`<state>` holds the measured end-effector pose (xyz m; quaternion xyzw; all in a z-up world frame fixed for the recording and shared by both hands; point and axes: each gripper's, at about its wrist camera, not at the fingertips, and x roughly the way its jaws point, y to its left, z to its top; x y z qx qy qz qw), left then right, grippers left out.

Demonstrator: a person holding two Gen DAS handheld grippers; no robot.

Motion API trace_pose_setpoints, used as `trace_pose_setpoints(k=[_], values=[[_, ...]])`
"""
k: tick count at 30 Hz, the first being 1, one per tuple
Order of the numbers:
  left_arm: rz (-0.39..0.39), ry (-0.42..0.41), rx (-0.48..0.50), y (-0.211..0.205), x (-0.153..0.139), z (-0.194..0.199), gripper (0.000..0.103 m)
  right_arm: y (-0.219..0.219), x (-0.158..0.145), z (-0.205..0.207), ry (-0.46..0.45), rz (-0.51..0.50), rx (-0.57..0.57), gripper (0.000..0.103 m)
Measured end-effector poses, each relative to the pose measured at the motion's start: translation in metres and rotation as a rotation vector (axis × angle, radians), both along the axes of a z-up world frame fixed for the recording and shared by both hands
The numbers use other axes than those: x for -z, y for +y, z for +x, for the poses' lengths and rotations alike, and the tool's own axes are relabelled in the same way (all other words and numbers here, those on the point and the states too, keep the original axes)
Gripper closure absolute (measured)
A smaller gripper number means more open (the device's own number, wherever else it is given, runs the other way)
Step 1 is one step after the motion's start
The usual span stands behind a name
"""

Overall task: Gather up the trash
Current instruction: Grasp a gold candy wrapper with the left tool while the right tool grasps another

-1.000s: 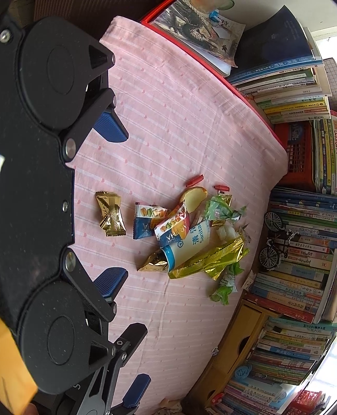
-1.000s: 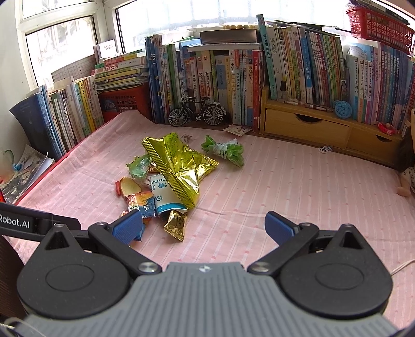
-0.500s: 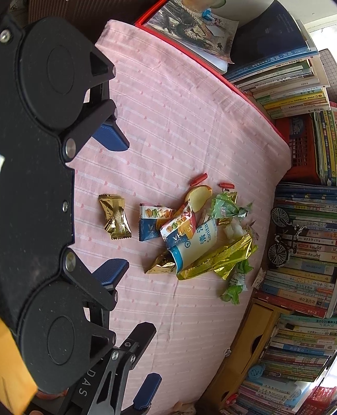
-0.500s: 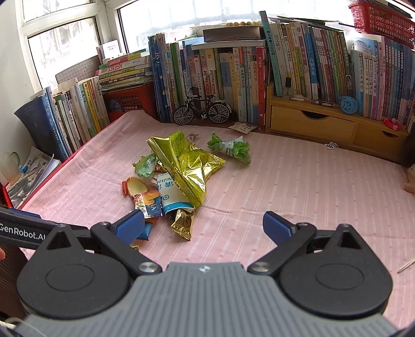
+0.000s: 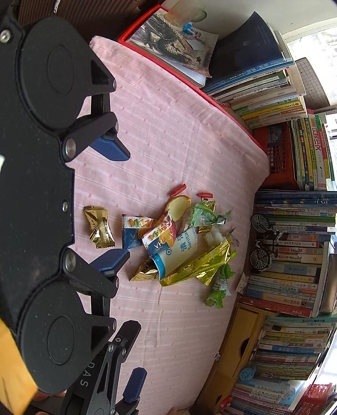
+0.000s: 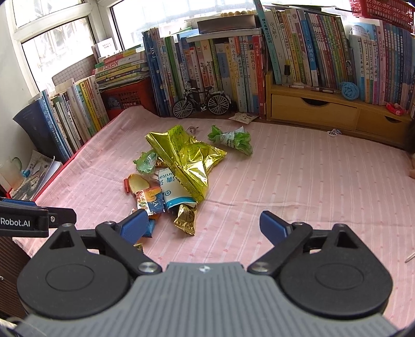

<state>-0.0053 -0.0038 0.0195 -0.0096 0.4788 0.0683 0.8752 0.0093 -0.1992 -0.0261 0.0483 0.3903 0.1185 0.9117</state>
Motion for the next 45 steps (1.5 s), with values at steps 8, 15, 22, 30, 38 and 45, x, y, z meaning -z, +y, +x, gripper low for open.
trace_pose_setpoints(k=[8,15,22,30,38,45], values=[[-0.133,0.059,-0.083,0.025,0.015,0.004,0.029,-0.003,0.006,0.009,0.023,-0.009,0.007,0.014],[-0.196,0.119,-0.092,0.035,0.044,0.009,0.031,-0.01,0.008,0.05,0.05,0.05,0.0,0.014],[-0.156,0.182,-0.048,0.009,0.09,0.022,0.032,0.006,0.032,0.088,0.107,-0.013,-0.073,0.015],[-0.217,0.18,-0.08,0.003,0.131,0.039,0.038,0.014,0.074,0.098,0.277,0.045,-0.165,0.035],[-0.206,0.19,-0.123,0.007,0.153,0.053,0.037,0.035,0.102,0.122,0.358,0.073,-0.211,0.035],[-0.247,0.156,-0.13,0.011,0.144,0.045,0.058,0.045,0.106,0.116,0.375,0.063,-0.21,0.065]])
